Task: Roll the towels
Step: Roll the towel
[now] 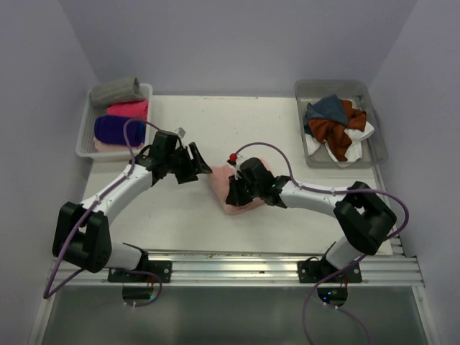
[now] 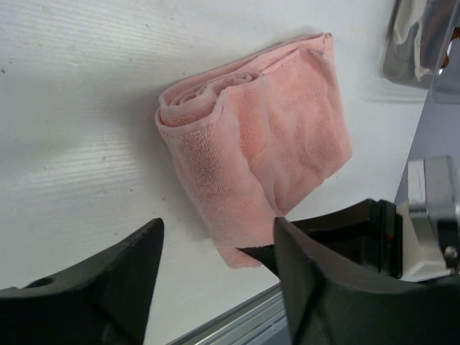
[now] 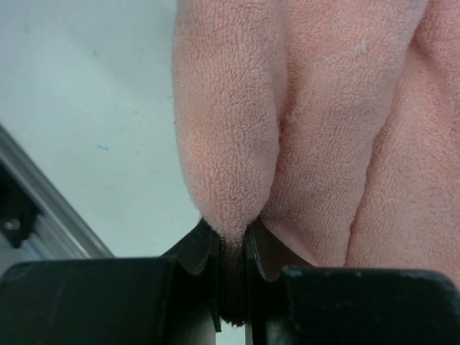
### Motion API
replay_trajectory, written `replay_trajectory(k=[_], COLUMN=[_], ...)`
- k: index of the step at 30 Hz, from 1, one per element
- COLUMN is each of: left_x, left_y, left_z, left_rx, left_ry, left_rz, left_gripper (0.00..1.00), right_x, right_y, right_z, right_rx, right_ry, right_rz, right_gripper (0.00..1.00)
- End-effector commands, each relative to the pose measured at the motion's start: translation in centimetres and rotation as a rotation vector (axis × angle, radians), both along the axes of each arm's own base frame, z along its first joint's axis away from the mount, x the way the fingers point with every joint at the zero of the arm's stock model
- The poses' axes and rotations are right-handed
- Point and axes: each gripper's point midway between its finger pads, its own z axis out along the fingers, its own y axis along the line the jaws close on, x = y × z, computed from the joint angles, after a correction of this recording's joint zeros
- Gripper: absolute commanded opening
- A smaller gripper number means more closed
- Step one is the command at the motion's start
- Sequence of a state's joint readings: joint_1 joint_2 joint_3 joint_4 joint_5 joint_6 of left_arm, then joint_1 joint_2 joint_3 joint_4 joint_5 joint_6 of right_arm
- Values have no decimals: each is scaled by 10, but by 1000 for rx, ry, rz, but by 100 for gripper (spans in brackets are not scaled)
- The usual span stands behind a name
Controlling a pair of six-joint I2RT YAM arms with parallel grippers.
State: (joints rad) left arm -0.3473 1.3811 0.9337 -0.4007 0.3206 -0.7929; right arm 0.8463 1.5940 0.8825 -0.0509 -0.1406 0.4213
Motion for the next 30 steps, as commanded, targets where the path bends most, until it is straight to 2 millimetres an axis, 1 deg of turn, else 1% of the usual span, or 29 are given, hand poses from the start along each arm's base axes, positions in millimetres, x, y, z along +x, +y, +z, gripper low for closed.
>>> replay_trajectory(k=[1,2,4,5,6,8,10,11,12,13,14,15,16,17,18,19,21,22,24,26,27,28,30], left_x=[6,4,3,1,2,-2,-1,-4,-2,-2,-4,-2,-4,-4,-1,-1,4,4,9,12,15,16,19], left_y=[-8,-12,-18,-24,-27,-38,-47,-54,-58,-62,-67,-71,-76,-79,-83,-87,-94,-97,-103,-107,-109,-111,-115], left_z=[15,15,14,14,15,17,23,21,23,21,16,15,9,6,8,2,5,2,10,11,14,8,5], left_rx=[-42,-55,-65,-74,-83,-107,-129,-140,-144,-143,-138,-140,-138,-142,-154,-153,-161,-163,-177,-181,-185,-178,-177], left_ry=[-63,-66,-74,-72,-81,-88,-112,-103,-110,-109,-93,-97,-84,-77,-87,-75,-86,-80,-103,-106,-118,-107,-105], left_rz=[-41,-59,-87,-108,-116,-155,-182,-206,-216,-227,-241,-248,-262,-267,-272,-282,-292,-299,-309,-314,-319,-323,-333], left_gripper=[62,57,46,43,38,37,37,37,37,37,37,36,36,36,36,36,36,36,36,36,36,36,36], right_x=[-19,-13,-14,-14,-8,-5,-6,-6,-7,-6,-3,-6,-5,-5,-6,-7,-8,-10,-11,-12,-13,-14,-13], right_y=[25,22,20,18,14,7,4,0,-1,-2,-6,-7,-10,-14,-16,-17,-23,-25,-28,-31,-31,-32,-33], right_z=[28,29,30,29,30,31,30,29,30,30,31,32,31,27,25,23,16,15,10,8,6,5,4], right_rx=[264,297,347,378,410,464,489,502,519,535,563,578,586,587,587,584,583,588,600,611,615,618,631], right_ry=[163,172,236,245,280,322,368,381,400,416,415,446,454,465,476,481,503,513,531,541,557,566,577], right_rz=[59,41,28,22,-17,-26,-47,-48,-55,-58,-64,-65,-71,-85,-85,-86,-103,-102,-119,-120,-129,-128,-133], right_gripper=[0,0,0,0,0,0,0,0,0,0,0,0,0,0,0,0,0,0,0,0,0,0,0])
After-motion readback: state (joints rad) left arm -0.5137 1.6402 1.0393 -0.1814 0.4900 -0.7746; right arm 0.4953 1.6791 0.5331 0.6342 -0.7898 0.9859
